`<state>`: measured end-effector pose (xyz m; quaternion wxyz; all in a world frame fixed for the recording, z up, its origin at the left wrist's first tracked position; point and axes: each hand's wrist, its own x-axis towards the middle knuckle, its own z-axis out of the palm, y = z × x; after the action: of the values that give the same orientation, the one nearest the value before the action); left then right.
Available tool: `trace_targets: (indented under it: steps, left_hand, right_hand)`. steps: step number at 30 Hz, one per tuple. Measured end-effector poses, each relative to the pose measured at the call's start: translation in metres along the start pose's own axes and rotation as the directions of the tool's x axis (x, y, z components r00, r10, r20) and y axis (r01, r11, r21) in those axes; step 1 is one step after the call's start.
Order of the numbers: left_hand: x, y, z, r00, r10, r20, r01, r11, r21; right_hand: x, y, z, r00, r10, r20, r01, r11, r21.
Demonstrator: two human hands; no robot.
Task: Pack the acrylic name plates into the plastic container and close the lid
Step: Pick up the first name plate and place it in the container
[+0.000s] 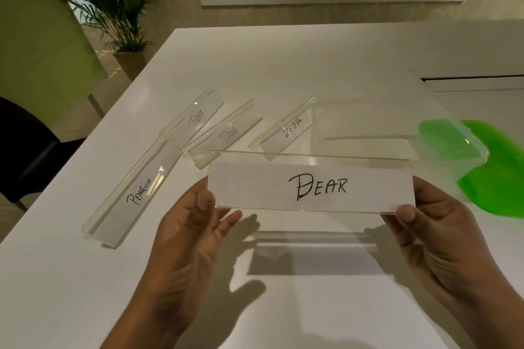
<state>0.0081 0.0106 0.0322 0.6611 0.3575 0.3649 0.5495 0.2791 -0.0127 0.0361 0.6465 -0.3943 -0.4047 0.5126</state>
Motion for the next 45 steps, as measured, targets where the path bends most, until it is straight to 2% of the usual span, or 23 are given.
trace_targets:
  steps: [2,5,8,14,27,29,34,37,39,41,43,45]
  left_hand:
    - [-0.001,-0.003,0.004,0.998,-0.030,0.056,0.033,0.998,-0.062]
    - [0.000,-0.003,0.009,0.996,0.090,0.017,-0.089,0.994,-0.067]
    - [0.002,-0.003,0.012,0.993,0.116,0.007,-0.114,0.986,-0.118]
    - [0.002,-0.003,0.012,0.981,0.195,-0.021,-0.196,0.974,-0.117]
    - [0.002,0.000,0.016,0.979,0.203,-0.032,-0.205,0.972,-0.113]
    - [0.002,-0.001,0.016,0.978,0.203,-0.041,-0.206,0.973,-0.108]
    - [0.004,0.001,0.015,0.967,0.252,-0.025,-0.253,0.965,-0.067]
    - [0.006,0.001,0.015,0.967,0.254,-0.020,-0.254,0.967,-0.016]
    - [0.008,0.000,0.017,0.970,0.242,0.009,-0.242,0.970,0.020]
    - [0.010,-0.002,0.022,0.970,0.236,0.064,-0.239,0.969,0.058]
    - [0.012,-0.002,0.028,0.968,0.229,0.104,-0.238,0.967,0.086]
    - [0.015,-0.002,0.034,0.966,0.224,0.131,-0.236,0.967,0.091]
  right_hand:
    - [0.001,0.000,0.002,1.000,0.005,-0.004,-0.005,1.000,-0.008]
    - [0.002,-0.002,0.004,1.000,0.002,-0.001,-0.002,1.000,-0.009]
    - [0.003,-0.003,0.006,1.000,0.000,0.007,0.000,1.000,-0.012]
    - [0.005,-0.004,0.009,1.000,0.002,0.014,-0.001,1.000,-0.017]
    - [0.007,-0.003,0.006,1.000,0.005,0.007,-0.005,1.000,-0.016]
    - [0.006,-0.002,0.004,1.000,0.000,0.011,0.001,0.999,-0.046]
    - [0.009,-0.013,-0.006,0.995,-0.064,0.073,0.080,0.964,-0.254]
    - [0.014,-0.041,-0.005,0.973,-0.198,0.116,0.229,0.874,-0.428]
    - [0.015,-0.060,0.000,0.950,-0.231,0.208,0.310,0.760,-0.572]
    - [0.017,-0.073,0.007,0.916,-0.211,0.340,0.399,0.565,-0.723]
    - [0.017,-0.081,0.014,0.870,-0.145,0.471,0.491,0.338,-0.803]
    - [0.016,-0.085,0.022,0.847,-0.035,0.530,0.526,0.201,-0.827]
